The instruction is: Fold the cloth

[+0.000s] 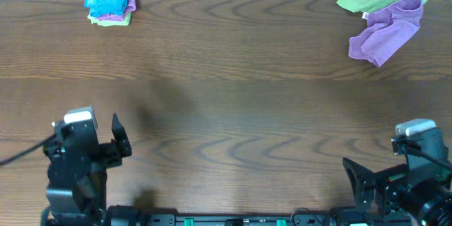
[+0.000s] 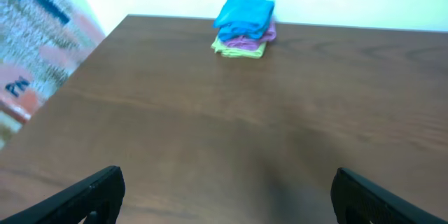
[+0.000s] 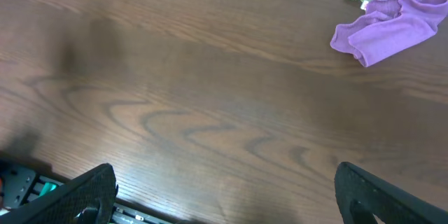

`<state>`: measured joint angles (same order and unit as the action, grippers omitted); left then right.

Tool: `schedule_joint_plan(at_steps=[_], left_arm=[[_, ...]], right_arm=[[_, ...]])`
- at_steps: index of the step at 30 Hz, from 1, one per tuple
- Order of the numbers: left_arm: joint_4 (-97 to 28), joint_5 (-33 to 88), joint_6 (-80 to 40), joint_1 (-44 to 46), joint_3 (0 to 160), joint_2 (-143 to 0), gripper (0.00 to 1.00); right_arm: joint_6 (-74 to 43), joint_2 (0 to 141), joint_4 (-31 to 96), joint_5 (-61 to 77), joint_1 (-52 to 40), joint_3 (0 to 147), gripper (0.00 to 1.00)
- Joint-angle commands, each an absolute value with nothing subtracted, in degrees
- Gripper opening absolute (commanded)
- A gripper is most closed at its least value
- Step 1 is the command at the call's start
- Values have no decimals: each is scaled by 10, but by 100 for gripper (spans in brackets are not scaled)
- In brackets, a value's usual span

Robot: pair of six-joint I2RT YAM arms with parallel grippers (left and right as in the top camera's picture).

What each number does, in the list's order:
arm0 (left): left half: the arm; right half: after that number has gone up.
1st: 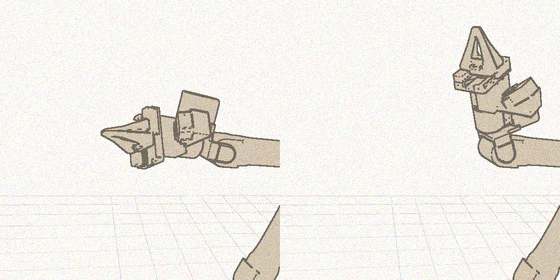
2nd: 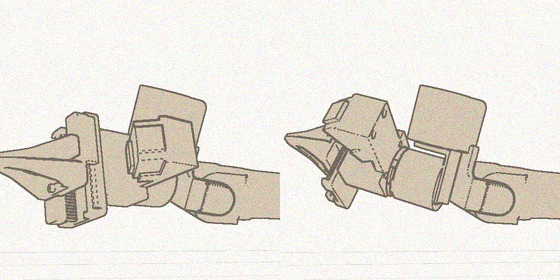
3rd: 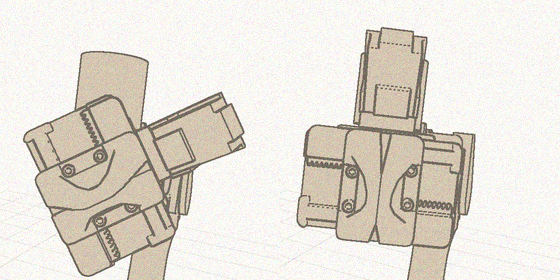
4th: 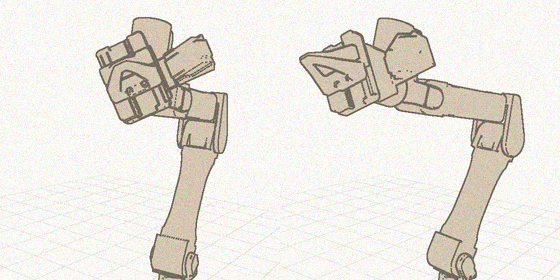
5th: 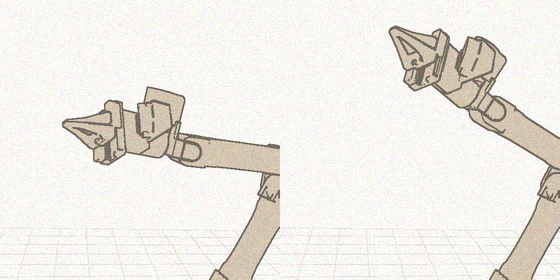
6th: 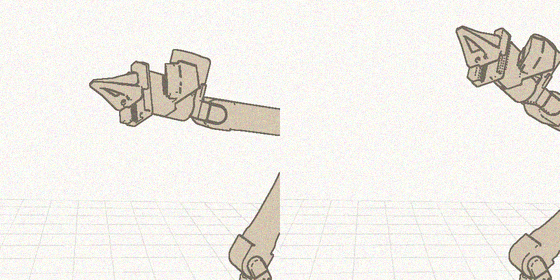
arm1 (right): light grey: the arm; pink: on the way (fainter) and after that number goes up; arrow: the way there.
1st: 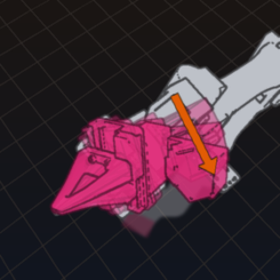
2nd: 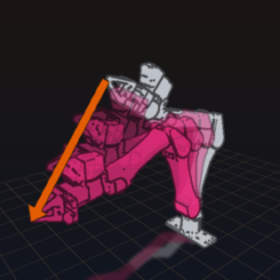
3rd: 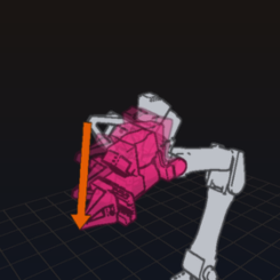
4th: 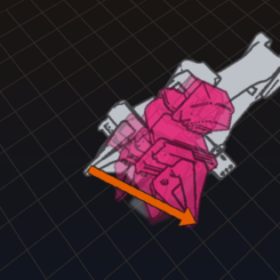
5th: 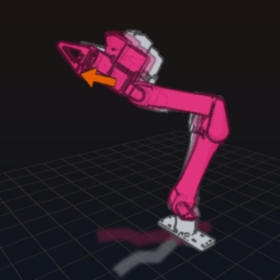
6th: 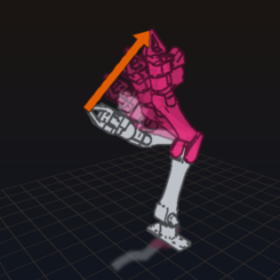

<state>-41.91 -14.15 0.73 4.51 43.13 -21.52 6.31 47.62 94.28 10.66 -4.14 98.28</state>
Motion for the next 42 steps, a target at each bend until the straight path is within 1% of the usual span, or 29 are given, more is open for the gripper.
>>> schedule_joint_plan(at_steps=[1, 7, 13, 38, 42], left_arm=[[-413, -140, 17, 40, 383, -159, 95], [-413, -121, 4, 40, 285, -64, 95], [-413, -120, -14, 40, 234, -2, 95], [-411, -126, -28, 37, 121, -2, 95], [-392, -120, -28, 37, 93, -2, 95]], right_arm=[[63, 475, 943, 105, -38, 981, 99], [63, 475, 943, 105, -38, 981, 99], [63, 475, 943, 105, -38, 981, 99], [63, 475, 943, 105, -38, 981, 99], [63, 475, 943, 105, -38, 981, 99]])
